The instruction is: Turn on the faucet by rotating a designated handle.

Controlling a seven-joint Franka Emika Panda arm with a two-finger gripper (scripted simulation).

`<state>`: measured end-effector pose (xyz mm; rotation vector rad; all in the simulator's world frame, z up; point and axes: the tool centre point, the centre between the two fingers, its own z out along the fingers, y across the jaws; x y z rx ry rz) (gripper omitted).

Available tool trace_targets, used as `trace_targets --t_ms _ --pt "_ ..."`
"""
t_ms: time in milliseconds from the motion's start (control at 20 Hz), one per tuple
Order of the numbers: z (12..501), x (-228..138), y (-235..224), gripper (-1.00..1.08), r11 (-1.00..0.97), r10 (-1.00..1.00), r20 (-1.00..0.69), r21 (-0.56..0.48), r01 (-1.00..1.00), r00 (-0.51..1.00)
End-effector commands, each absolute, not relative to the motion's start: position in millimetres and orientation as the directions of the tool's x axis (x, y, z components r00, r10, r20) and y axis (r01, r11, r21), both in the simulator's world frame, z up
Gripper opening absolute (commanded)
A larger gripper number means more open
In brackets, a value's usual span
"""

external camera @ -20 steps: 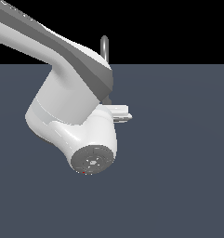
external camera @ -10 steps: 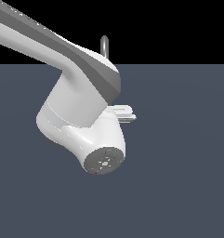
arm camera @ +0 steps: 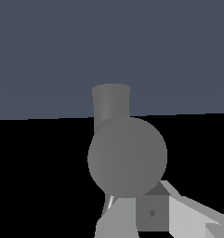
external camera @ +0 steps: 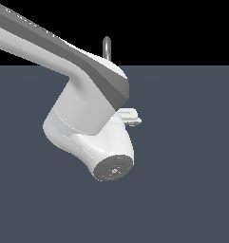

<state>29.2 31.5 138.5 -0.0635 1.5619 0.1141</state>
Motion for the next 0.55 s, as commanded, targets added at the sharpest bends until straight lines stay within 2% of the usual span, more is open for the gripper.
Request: trace_targets --t_ms 0,500 --pt "125.6 29.2 7.9 -1.0 0.997 0.018 -1.0 0.019 -0.077 -0.007" --pt "102.8 28.7 -36.0 -1.0 1.0 0.001 -1.0 0.001 -0.019 0.0"
